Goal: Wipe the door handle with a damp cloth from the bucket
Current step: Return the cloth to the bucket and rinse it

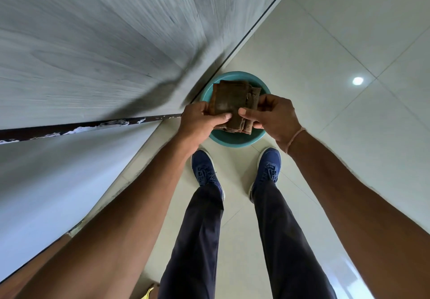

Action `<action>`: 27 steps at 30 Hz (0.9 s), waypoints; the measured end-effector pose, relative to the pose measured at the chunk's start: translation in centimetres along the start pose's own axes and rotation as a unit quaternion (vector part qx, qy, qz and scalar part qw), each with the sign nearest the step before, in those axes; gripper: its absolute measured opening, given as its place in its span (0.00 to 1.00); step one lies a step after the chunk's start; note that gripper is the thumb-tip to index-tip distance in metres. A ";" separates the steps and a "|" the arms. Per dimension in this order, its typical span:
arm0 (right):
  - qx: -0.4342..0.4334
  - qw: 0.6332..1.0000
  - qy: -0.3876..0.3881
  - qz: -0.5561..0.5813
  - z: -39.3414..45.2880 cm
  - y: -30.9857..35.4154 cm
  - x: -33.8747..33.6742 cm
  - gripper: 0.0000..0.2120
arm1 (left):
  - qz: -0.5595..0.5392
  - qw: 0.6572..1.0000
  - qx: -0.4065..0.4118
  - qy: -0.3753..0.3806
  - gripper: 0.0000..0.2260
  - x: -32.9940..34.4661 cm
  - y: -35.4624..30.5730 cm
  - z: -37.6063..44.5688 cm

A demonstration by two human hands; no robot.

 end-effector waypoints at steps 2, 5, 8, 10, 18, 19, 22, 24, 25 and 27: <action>-0.028 0.999 -0.014 -0.038 0.3 0.1 0.1 0.15 | -0.012 1.000 -0.008 -0.022 0.10 -0.2 0.1 0.6; -0.062 0.991 -0.036 -0.114 1.4 -0.3 0.1 0.13 | -0.029 0.998 -0.044 -0.017 0.12 0.4 0.6 2.3; -0.040 0.982 -0.045 -0.179 4.1 -2.3 1.2 0.16 | -0.044 0.994 -0.101 0.012 0.12 2.5 2.0 4.4; -0.021 0.975 -0.039 -0.218 6.4 -3.8 2.5 0.18 | -0.072 0.988 -0.136 0.012 0.12 4.0 3.4 6.0; 0.036 0.954 -0.056 -0.293 16.9 -10.6 8.2 0.22 | -0.158 0.961 -0.207 -0.089 0.11 8.4 10.9 14.9; 0.046 0.953 -0.061 -0.293 18.3 -11.5 8.5 0.23 | -0.168 0.959 -0.208 -0.094 0.12 8.8 11.6 16.0; 0.067 0.950 -0.064 -0.297 21.6 -14.1 8.8 0.22 | -0.185 0.955 -0.206 -0.106 0.15 9.8 13.3 18.1; 0.070 0.952 -0.054 -0.293 23.1 -15.4 9.2 0.20 | -0.189 0.953 -0.205 -0.117 0.18 10.2 14.5 19.8; 0.073 0.953 -0.049 -0.289 23.6 -16.0 9.4 0.19 | -0.187 0.954 -0.205 -0.117 0.17 10.4 14.8 20.5; 0.077 0.953 -0.038 -0.289 24.5 -16.8 9.8 0.18 | -0.186 0.954 -0.205 -0.113 0.14 11.0 15.4 21.9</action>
Point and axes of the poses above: each hand's wrist, its own z-axis towards the middle knuckle, its own x-axis out of the palm, y = z × x, the point moved 9 cm from there along z, towards the middle knuckle, and after that the axes turned 5 degrees about -y, right-handed, at the moved point
